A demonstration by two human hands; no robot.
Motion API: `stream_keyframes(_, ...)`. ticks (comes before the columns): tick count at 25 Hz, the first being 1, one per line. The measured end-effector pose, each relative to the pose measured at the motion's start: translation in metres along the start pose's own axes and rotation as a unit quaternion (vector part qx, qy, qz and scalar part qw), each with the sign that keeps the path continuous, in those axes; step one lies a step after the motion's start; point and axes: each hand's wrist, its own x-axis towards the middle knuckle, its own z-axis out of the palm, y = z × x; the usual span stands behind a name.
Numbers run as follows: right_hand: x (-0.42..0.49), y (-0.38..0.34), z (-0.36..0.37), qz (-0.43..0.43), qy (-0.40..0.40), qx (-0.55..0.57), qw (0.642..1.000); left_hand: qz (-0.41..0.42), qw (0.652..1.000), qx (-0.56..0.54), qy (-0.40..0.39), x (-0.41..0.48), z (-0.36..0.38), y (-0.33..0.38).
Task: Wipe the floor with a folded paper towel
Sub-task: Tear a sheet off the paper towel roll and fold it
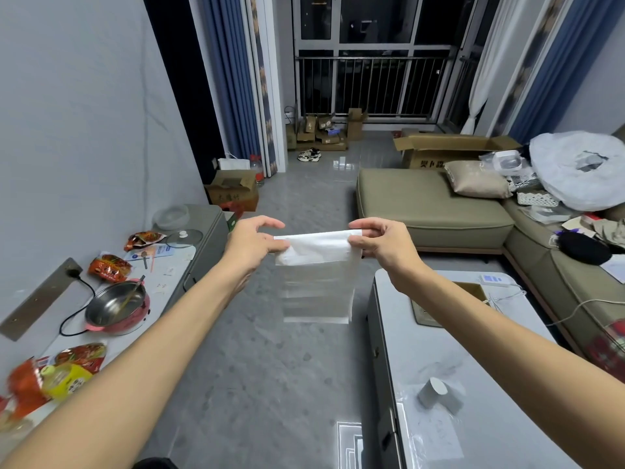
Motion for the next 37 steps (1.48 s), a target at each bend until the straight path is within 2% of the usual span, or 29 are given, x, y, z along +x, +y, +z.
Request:
stream_keyframes(3,0.001,0.001,-0.002,0.006,0.002,-0.001,1.000,0.020,1.000,-0.015,-0.007,0.000,-0.002,0.004)
stream_keyframes(8,0.003,0.003,-0.007,-0.014,0.003,-0.051,0.999,0.077,0.996,0.049,0.005,-0.002,-0.001,0.010)
stream_keyframes(13,0.005,0.003,-0.008,-0.058,0.033,-0.158,0.985,0.117,0.983,0.138,0.037,0.000,0.000,0.012)
stream_keyframes(17,0.000,0.001,-0.010,-0.100,0.038,-0.192,0.976,0.149,0.976,0.149,0.054,0.000,0.002,0.010)
stream_keyframes(20,0.000,-0.001,-0.012,-0.104,0.000,-0.178,0.979,0.165,0.982,0.095,0.022,0.001,0.002,0.010)
stream_keyframes(23,0.000,-0.008,-0.012,-0.083,-0.091,-0.022,0.992,0.172,0.985,0.013,0.006,0.000,0.006,0.016)
stream_keyframes(25,-0.001,-0.011,-0.011,-0.077,-0.148,0.048,0.985,0.187,0.982,-0.033,0.013,-0.001,0.007,0.022)
stream_keyframes(28,-0.010,-0.002,0.000,-0.062,-0.175,0.009,0.982,0.201,0.974,-0.092,0.043,0.003,0.003,0.030)
stream_keyframes(30,-0.013,0.008,0.008,-0.031,-0.164,-0.010,0.986,0.167,0.981,-0.067,0.074,0.009,-0.001,0.030)
stream_keyframes(31,-0.014,0.011,0.011,-0.017,-0.159,0.000,0.987,0.127,0.988,-0.061,0.062,0.010,-0.004,0.027)
stream_keyframes(34,-0.013,0.008,0.018,0.025,-0.116,0.065,0.991,-0.032,0.991,-0.094,-0.091,0.002,-0.006,0.002)
stream_keyframes(35,-0.011,0.008,0.019,0.045,-0.096,0.080,0.991,-0.059,0.986,-0.089,-0.132,-0.003,-0.004,-0.009)
stream_keyframes(37,-0.010,0.009,0.016,0.081,-0.074,0.077,0.991,-0.059,0.983,-0.076,-0.155,-0.009,0.001,-0.025)
